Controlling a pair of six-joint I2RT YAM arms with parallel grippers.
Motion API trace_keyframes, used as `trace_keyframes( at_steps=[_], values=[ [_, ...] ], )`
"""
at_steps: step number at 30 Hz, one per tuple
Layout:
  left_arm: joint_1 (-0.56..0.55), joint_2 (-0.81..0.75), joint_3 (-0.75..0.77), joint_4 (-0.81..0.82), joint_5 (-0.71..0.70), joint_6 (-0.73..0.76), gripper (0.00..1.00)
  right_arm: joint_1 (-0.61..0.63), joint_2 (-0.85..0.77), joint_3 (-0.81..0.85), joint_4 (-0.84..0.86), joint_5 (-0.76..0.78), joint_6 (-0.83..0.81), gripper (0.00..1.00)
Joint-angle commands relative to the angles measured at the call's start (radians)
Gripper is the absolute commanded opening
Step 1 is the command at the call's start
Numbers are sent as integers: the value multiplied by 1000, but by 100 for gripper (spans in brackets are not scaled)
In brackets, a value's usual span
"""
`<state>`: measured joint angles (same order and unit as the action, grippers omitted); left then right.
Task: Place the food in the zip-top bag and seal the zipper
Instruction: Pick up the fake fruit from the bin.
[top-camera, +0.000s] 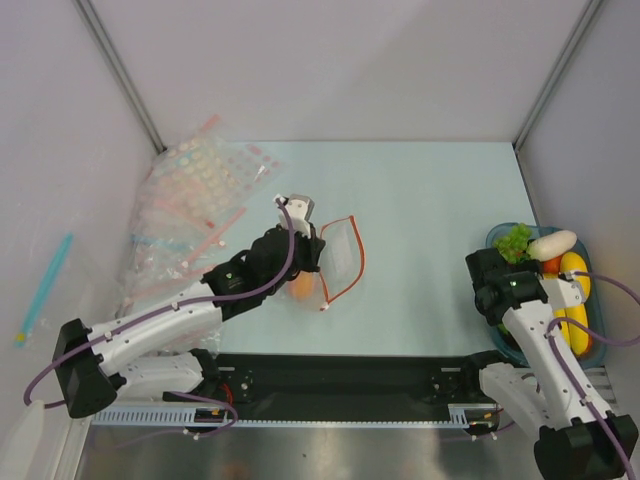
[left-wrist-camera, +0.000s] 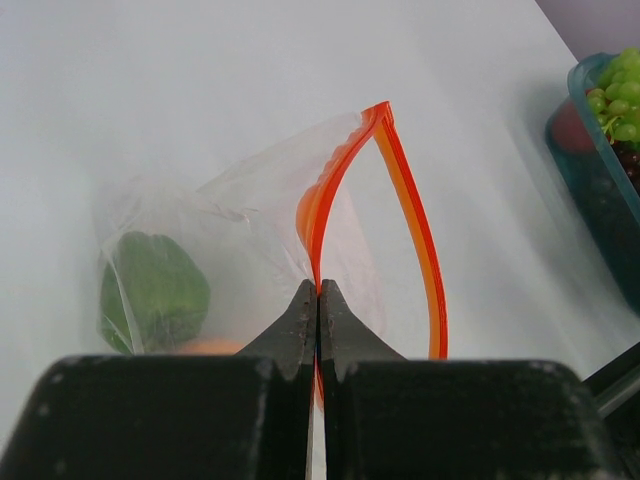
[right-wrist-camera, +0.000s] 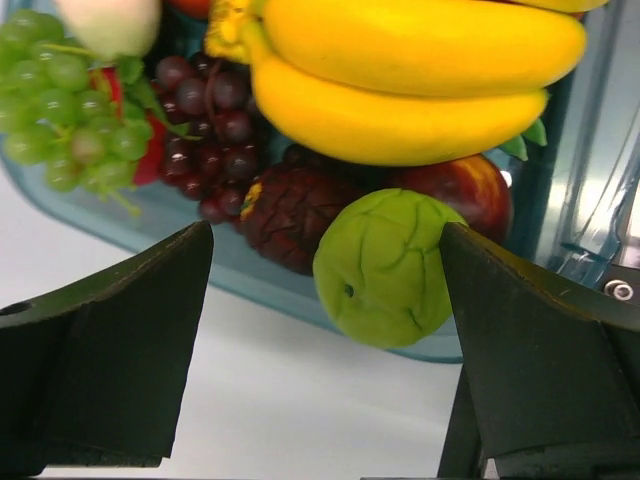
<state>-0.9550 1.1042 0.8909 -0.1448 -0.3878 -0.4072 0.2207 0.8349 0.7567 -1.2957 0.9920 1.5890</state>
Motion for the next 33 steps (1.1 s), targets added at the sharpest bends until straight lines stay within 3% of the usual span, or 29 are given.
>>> trace_keyframes(
  at_steps=[1, 8, 15, 20, 25, 30, 33],
  values=[
    [4, 9, 36, 28, 9, 13, 0, -78, 4, -34, 104, -36, -102, 100],
    [4, 19, 40, 27, 10, 15, 0, -202, 12, -102, 260, -133, -238, 100],
    [4, 20, 42, 24, 6, 16, 0, -215, -11, -126, 272, -213, -242, 100],
    [5, 17, 42, 24, 6, 16, 0, -213, -23, -149, 300, -243, -238, 86],
    [4, 14, 40, 24, 6, 16, 0, -211, -92, -122, 244, -254, -219, 56],
    [4, 13, 40, 27, 24, 16, 0, -213, -177, -45, 178, -205, -228, 55],
    [4, 11, 37, 34, 30, 15, 0, -213, -207, 1, 197, -233, -323, 46]
  ],
)
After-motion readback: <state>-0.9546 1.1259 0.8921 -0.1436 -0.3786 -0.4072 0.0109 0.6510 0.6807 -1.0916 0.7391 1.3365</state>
